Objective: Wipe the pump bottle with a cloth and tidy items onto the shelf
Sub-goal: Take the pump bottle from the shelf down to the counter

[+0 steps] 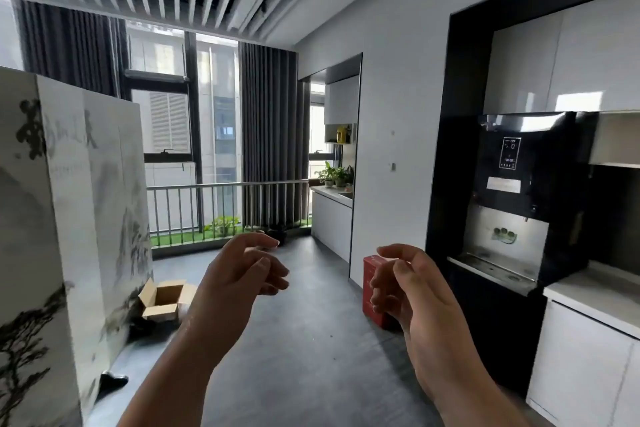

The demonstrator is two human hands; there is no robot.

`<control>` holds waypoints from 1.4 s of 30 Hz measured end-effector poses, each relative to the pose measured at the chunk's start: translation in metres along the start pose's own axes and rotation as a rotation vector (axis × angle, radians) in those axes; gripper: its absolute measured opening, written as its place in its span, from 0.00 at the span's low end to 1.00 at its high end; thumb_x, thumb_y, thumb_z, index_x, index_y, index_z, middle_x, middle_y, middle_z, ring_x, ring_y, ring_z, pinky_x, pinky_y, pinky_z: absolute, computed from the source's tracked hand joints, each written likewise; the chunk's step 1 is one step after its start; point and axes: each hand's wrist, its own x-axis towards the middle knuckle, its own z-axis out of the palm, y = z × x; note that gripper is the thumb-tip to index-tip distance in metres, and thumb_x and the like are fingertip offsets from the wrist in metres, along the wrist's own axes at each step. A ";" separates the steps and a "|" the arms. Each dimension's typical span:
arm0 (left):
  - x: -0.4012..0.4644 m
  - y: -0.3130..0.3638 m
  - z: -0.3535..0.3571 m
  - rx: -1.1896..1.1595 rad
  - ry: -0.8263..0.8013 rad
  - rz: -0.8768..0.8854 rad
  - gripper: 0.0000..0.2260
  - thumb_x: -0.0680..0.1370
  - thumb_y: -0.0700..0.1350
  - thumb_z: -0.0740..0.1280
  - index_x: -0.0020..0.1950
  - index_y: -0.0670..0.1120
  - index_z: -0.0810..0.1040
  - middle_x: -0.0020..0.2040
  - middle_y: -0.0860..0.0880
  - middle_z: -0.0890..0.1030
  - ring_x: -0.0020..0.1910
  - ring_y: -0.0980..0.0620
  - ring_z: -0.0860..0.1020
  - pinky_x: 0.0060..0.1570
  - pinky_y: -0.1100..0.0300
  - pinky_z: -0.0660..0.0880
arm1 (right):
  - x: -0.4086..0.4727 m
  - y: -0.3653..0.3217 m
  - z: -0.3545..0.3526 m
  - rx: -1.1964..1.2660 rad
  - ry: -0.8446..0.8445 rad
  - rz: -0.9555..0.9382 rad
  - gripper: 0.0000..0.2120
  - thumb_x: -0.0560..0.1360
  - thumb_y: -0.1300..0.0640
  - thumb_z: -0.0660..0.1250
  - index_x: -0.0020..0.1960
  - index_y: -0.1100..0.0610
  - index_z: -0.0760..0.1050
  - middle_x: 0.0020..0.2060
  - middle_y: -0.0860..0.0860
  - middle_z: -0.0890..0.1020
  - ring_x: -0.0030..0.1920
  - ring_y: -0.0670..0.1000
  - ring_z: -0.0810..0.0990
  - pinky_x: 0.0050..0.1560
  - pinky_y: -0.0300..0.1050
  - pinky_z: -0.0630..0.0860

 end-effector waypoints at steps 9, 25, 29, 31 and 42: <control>0.147 -0.099 -0.035 -0.013 0.007 0.024 0.17 0.80 0.29 0.57 0.50 0.48 0.78 0.38 0.44 0.85 0.38 0.44 0.84 0.43 0.48 0.80 | 0.141 0.092 0.050 -0.012 0.014 -0.062 0.12 0.81 0.66 0.54 0.52 0.60 0.76 0.36 0.56 0.79 0.35 0.52 0.76 0.38 0.43 0.74; 0.451 -0.285 0.052 0.006 -0.084 0.003 0.15 0.79 0.28 0.56 0.52 0.45 0.77 0.37 0.44 0.84 0.36 0.46 0.84 0.41 0.52 0.79 | 0.459 0.258 0.013 -0.008 0.113 -0.130 0.12 0.81 0.66 0.55 0.53 0.58 0.76 0.36 0.55 0.80 0.37 0.54 0.77 0.40 0.46 0.75; 0.531 -0.341 0.100 -0.017 -0.078 -0.008 0.15 0.79 0.28 0.56 0.52 0.45 0.77 0.36 0.46 0.84 0.36 0.47 0.83 0.40 0.54 0.78 | 0.555 0.297 -0.022 -0.053 0.077 -0.132 0.12 0.81 0.66 0.55 0.53 0.58 0.76 0.36 0.54 0.80 0.37 0.53 0.77 0.39 0.45 0.76; 0.574 -0.367 0.119 -0.016 -0.067 -0.007 0.15 0.79 0.28 0.56 0.53 0.44 0.76 0.36 0.47 0.84 0.36 0.48 0.83 0.40 0.54 0.77 | 0.608 0.315 -0.036 -0.066 0.063 -0.122 0.11 0.81 0.66 0.55 0.53 0.58 0.76 0.37 0.55 0.80 0.38 0.53 0.77 0.39 0.44 0.76; 0.786 -0.516 0.164 0.006 -0.046 -0.020 0.13 0.79 0.28 0.57 0.55 0.43 0.75 0.37 0.46 0.84 0.37 0.48 0.83 0.41 0.53 0.79 | 0.848 0.447 -0.057 -0.109 0.012 -0.100 0.10 0.80 0.64 0.56 0.53 0.57 0.76 0.36 0.53 0.80 0.36 0.51 0.77 0.39 0.47 0.75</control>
